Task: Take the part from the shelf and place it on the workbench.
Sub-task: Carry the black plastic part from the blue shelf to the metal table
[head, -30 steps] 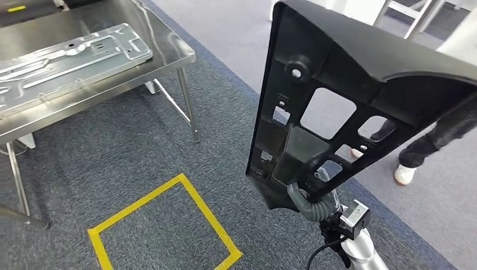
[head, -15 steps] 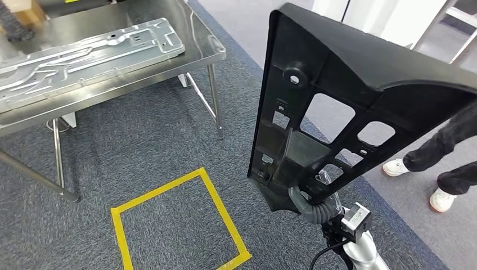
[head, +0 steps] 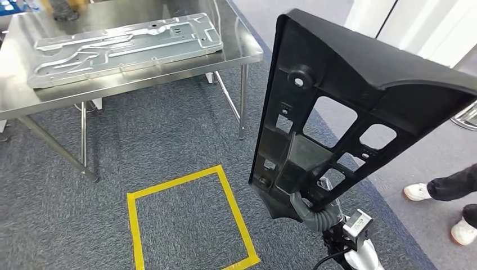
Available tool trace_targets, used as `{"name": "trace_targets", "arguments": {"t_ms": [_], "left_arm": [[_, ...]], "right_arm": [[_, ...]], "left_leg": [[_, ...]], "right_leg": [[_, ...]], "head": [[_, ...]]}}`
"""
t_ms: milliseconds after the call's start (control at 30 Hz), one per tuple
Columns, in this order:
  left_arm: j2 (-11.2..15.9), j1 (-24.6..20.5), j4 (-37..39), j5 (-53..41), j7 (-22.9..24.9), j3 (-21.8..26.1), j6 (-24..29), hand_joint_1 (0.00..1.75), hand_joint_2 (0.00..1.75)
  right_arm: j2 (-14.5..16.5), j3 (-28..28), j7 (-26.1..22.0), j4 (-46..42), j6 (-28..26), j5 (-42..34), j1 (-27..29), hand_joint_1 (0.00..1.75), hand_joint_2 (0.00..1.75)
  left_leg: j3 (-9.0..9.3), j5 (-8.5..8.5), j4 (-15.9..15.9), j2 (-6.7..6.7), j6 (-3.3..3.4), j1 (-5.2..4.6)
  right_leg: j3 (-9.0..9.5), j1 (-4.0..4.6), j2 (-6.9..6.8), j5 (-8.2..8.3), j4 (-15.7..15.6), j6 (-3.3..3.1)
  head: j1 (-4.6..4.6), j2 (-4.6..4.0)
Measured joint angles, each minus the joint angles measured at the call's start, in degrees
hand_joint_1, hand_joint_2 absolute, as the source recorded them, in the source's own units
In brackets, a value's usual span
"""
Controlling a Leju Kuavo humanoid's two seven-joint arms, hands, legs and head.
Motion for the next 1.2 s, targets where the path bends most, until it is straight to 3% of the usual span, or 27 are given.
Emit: {"name": "trace_targets", "arguments": {"t_ms": [67,133,200,267,333,400,467,500,533,600,667,700,767,833,867,900,967,1000,1033,1133,1200], "left_arm": [[-0.10,0.01,0.00,-0.21,0.04,-0.10,-0.02,0.00,1.75],[-0.26,-0.05,0.00,-0.28,0.21,-0.24,-0.01,0.00,1.75],[-0.34,0.00,0.00,-0.25,0.58,-0.31,0.13,0.00,1.75],[-0.37,0.16,0.00,-0.23,0.96,-0.31,0.28,0.00,1.75],[-0.43,0.28,0.00,-0.31,1.27,-0.33,0.32,0.00,1.75],[-0.51,0.30,0.00,-0.38,1.63,-0.40,0.30,0.00,1.75],[-0.58,0.34,0.00,-0.38,1.87,-0.48,0.27,0.00,1.75],[-0.61,0.40,0.00,-0.35,1.88,-0.51,0.28,0.00,1.75],[-0.64,0.45,0.00,-0.31,1.75,-0.54,0.28,0.00,1.75],[-0.67,0.43,0.00,-0.19,1.22,-0.56,0.32,0.00,1.75],[-0.73,0.26,0.00,-0.02,0.67,-0.57,0.40,0.00,1.75],[-0.78,0.23,0.00,0.08,0.51,-0.57,0.44,0.00,1.75],[-0.86,0.38,0.00,0.27,0.43,-0.56,0.63,0.00,1.75],[-0.93,0.41,0.00,0.48,0.46,-0.55,0.90,0.00,1.75],[-0.98,0.31,0.00,0.59,0.49,-0.55,1.01,0.00,1.75],[-1.02,0.19,0.00,0.66,0.52,-0.54,1.06,0.00,1.75],[-1.05,0.14,0.00,0.72,0.70,-0.53,1.11,0.00,1.75],[-1.05,0.20,0.00,0.67,0.84,-0.53,1.13,0.00,1.75],[-1.05,0.26,0.00,0.57,1.01,-0.53,1.14,0.00,1.75],[-1.05,0.29,0.00,0.13,1.58,-0.57,1.13,0.00,1.75],[-1.05,0.26,0.00,-0.18,1.85,-0.62,1.09,0.00,1.75]], "right_arm": [[0.00,-0.01,0.10,-0.16,-0.33,0.14,0.17,1.66,1.75],[0.01,-0.02,0.31,-0.50,-0.55,0.33,0.36,1.66,1.75],[0.02,-0.02,0.53,-0.87,-0.47,0.50,0.57,1.66,1.75],[0.02,-0.02,0.74,-1.08,-0.35,0.61,0.65,1.66,1.75],[0.02,-0.01,0.97,-1.27,-0.25,0.76,0.73,1.66,1.75],[-0.01,-0.01,1.15,-1.60,-0.22,0.97,1.07,1.66,1.75],[-0.05,-0.02,1.33,-1.77,-0.21,1.15,1.40,1.66,1.75],[-0.07,-0.01,1.46,-1.79,-0.18,1.22,1.46,1.66,1.75],[-0.07,0.01,1.61,-1.82,-0.10,1.28,1.45,1.66,1.75],[-0.07,0.02,1.85,-1.91,0.18,1.32,1.24,1.66,1.75],[-0.07,0.03,2.07,-1.93,0.44,1.33,0.84,1.66,1.75],[-0.07,0.04,2.17,-1.91,0.54,1.33,0.59,1.66,1.75],[-0.03,0.11,2.28,-1.89,0.61,1.32,0.02,1.66,1.75],[0.03,0.21,2.28,-1.83,0.57,1.37,-0.50,1.66,1.75],[0.04,0.25,2.28,-1.73,0.51,1.46,-0.68,1.66,1.75],[0.04,0.28,2.28,-1.58,0.44,1.62,-0.77,1.66,1.75],[0.04,0.38,2.40,-1.14,0.20,1.96,-0.81,1.66,1.75],[0.04,0.43,2.50,-0.91,-0.01,2.08,-0.84,1.66,1.75],[0.04,0.45,2.60,-0.72,-0.26,2.15,-0.90,1.66,1.75],[0.05,0.47,2.76,-0.46,-0.73,2.20,-1.39,1.66,1.75],[0.08,0.49,2.78,-0.38,-0.86,2.20,-1.65,1.66,1.75]], "left_leg": [[0.01,-0.13,0.41,-1.30,-0.19,0.03],[-0.28,-0.39,1.06,-2.55,-0.65,-0.06],[-0.78,-0.46,1.45,-3.48,-1.28,-0.08],[-1.11,-0.45,1.60,-3.99,-1.95,0.07],[-2.13,-1.94,3.91,-2.25,-2.57,-0.02],[-5.29,-5.62,10.77,0.47,-3.08,0.02],[-8.67,-8.46,17.82,1.46,-3.35,0.21],[-9.07,-8.36,18.75,1.63,-3.34,0.24],[-8.25,-7.21,17.28,1.84,-3.22,0.22],[-4.04,-3.73,9.48,3.41,-2.58,0.00],[-0.87,-2.02,3.44,5.03,-1.70,-0.48],[-0.45,-1.98,2.37,5.28,-1.37,-0.70],[-0.58,-1.75,2.09,4.19,-0.86,-0.68],[-0.39,-1.36,1.60,3.16,-0.30,-0.43],[-0.26,-1.17,1.39,2.74,-0.02,-0.30],[-0.29,-1.12,1.37,2.34,0.15,-0.35],[-0.35,-1.12,1.46,1.55,0.34,-0.41],[-0.36,-1.18,1.56,1.13,0.32,-0.42],[-0.34,-1.27,1.71,0.77,0.25,-0.41],[-0.44,-1.86,2.62,-0.04,-0.32,-0.46],[-0.76,-2.21,3.17,-0.27,-0.81,-0.61]], "right_leg": [[2.57,-0.10,0.66,4.33,-6.22,-0.16],[5.88,-0.25,2.68,7.41,-13.68,-0.44],[6.68,-0.12,3.57,7.69,-15.86,-0.88],[6.64,-0.03,2.50,7.90,-15.91,-1.54],[6.90,-0.16,1.38,8.04,-16.24,-2.25],[7.07,-0.03,0.06,7.97,-16.38,-2.77],[7.06,0.24,-1.38,7.78,-16.24,-3.03],[7.07,0.33,-2.07,7.68,-16.15,-3.06],[7.11,0.42,-2.72,7.56,-16.05,-3.05],[7.35,0.61,-3.91,7.25,-15.89,-2.86],[7.54,0.93,-4.88,6.96,-15.78,-2.42],[7.60,1.05,-5.34,6.87,-15.75,-2.17],[7.74,1.08,-6.00,6.69,-15.78,-1.60],[7.24,0.82,-4.17,5.29,-14.12,-1.06],[6.13,0.66,-2.64,3.77,-11.60,-0.86],[4.44,0.57,-1.23,1.95,-8.06,-0.76],[0.48,0.53,-0.18,-0.78,-0.57,-0.59],[-0.59,0.49,-0.07,-0.66,1.01,-0.53],[-0.68,0.43,-0.05,0.54,0.46,-0.49],[3.58,0.16,0.27,6.45,-10.10,-0.60],[5.00,0.28,0.60,7.47,-13.73,-1.05]], "head": [[0.00,0.00],[0.00,0.00],[0.00,0.00],[-0.01,0.00],[-0.02,0.00],[-0.02,0.00],[-0.02,0.00],[-0.02,0.00],[-0.02,0.00],[-0.02,0.00],[-0.02,0.00],[-0.02,0.00],[-0.02,0.00],[-0.01,0.00],[-0.01,0.00],[0.00,0.00],[0.00,0.00],[-0.01,0.00],[-0.01,0.00],[0.00,0.00],[-0.01,0.00]]}}
